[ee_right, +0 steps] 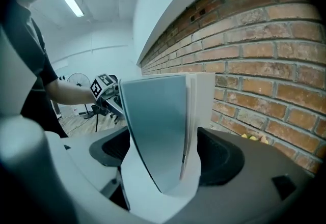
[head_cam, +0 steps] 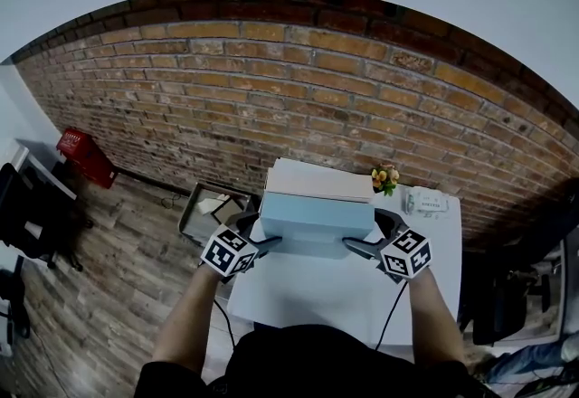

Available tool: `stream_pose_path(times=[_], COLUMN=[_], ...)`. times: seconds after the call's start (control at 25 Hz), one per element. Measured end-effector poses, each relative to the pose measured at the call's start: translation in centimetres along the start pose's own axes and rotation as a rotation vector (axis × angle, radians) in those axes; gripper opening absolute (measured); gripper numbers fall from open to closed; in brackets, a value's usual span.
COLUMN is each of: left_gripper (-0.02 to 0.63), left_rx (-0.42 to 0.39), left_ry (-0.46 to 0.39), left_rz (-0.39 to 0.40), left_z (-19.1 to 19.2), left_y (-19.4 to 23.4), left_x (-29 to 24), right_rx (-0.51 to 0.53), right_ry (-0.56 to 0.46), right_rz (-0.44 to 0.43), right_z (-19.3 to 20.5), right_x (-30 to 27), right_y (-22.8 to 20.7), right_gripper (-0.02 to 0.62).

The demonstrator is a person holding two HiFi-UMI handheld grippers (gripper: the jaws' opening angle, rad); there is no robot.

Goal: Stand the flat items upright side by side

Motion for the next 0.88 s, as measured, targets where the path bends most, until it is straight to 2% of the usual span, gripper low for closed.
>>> stream_pose_path(times=[0.2, 0.36, 0.4, 0.68, 0.88], left_gripper=[0.364, 0.364, 0.364, 0.364, 0.364], left_rx=[0.031, 0.04, 0.041, 0.038, 0.059], left_ry=[0.006, 0.017, 0.021, 0.045, 0.02], left_rz=[-0.03, -0.048, -0.05, -0.046, -0.075], left_z=[0.7, 1.0, 1.1, 1.7, 1.8], left_y=[-0.3, -0.9, -1.1, -3.0, -3.6], left_x=[0.1, 0.0, 0.0, -0.6, -0.6], right_rx=[0.012, 0.016, 0.019, 0.034, 0.028], right_ry=[0.048, 0.073, 0.071, 0.05, 0.045], right_rz=[-0.049, -0.06, -0.059, -0.058, -0.065], right_z=[1.6, 3.5, 3.6, 3.3, 3.3], right_x=[0.5, 0.7, 0.7, 0.6, 0.7], right_y=[0.4, 0.4, 0.3, 0.1, 0.0], right_gripper=[0.366, 0.213, 0.201, 0.181, 0.181])
Point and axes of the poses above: the fingertips, and each gripper's own axes: x backward along the fingers, y to its left, z out of its underside, the point moved 6 cm from there along x, backward along the fingers
